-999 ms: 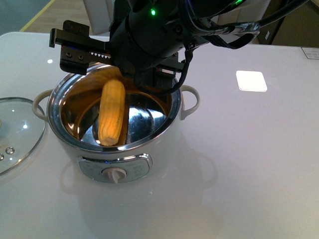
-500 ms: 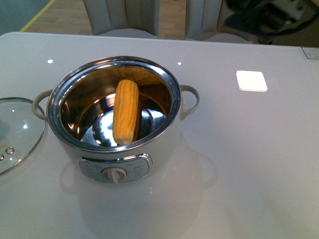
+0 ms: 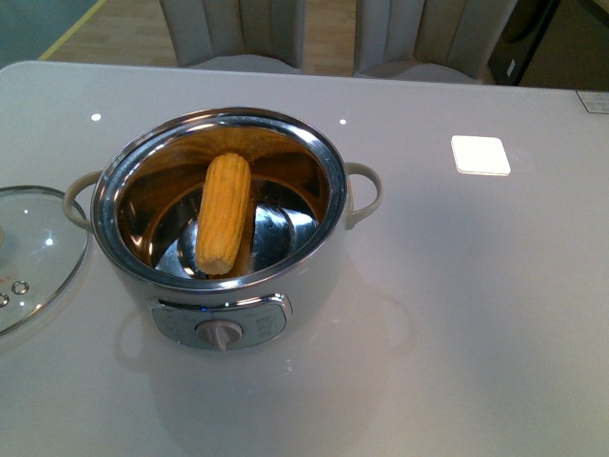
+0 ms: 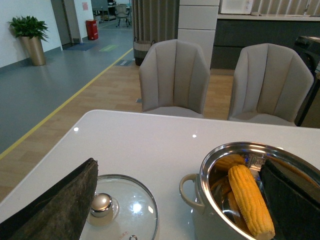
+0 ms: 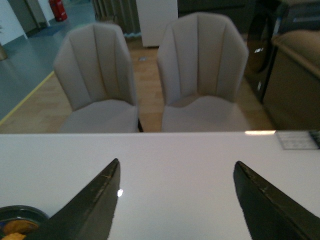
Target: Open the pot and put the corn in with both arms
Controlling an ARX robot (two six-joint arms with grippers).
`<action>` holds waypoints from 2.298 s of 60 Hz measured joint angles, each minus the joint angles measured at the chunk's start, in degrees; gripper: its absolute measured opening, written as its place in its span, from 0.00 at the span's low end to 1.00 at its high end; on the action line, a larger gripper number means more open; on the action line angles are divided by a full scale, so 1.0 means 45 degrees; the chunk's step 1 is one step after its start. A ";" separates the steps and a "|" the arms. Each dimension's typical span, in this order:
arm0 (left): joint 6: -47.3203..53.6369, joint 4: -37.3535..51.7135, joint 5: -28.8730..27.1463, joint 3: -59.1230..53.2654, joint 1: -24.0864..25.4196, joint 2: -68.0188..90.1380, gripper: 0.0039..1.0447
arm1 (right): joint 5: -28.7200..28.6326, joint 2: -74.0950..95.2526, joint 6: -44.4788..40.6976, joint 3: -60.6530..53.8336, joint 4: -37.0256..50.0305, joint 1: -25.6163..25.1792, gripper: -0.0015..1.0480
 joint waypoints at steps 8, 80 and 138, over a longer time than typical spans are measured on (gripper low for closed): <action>0.0000 0.0000 0.0005 0.0000 0.0000 0.0000 0.94 | -0.0593 -0.1331 -0.0515 -0.1525 0.0525 -0.0612 0.32; 0.0000 -0.0005 0.0000 0.0000 0.0000 0.0000 0.94 | -0.3254 -1.1812 -0.0801 -0.6698 -0.4687 -0.3322 0.02; -0.0005 -0.0005 0.0005 0.0000 0.0000 0.0000 0.94 | -0.3230 -1.7301 -0.0801 -0.6698 -1.0214 -0.3322 0.02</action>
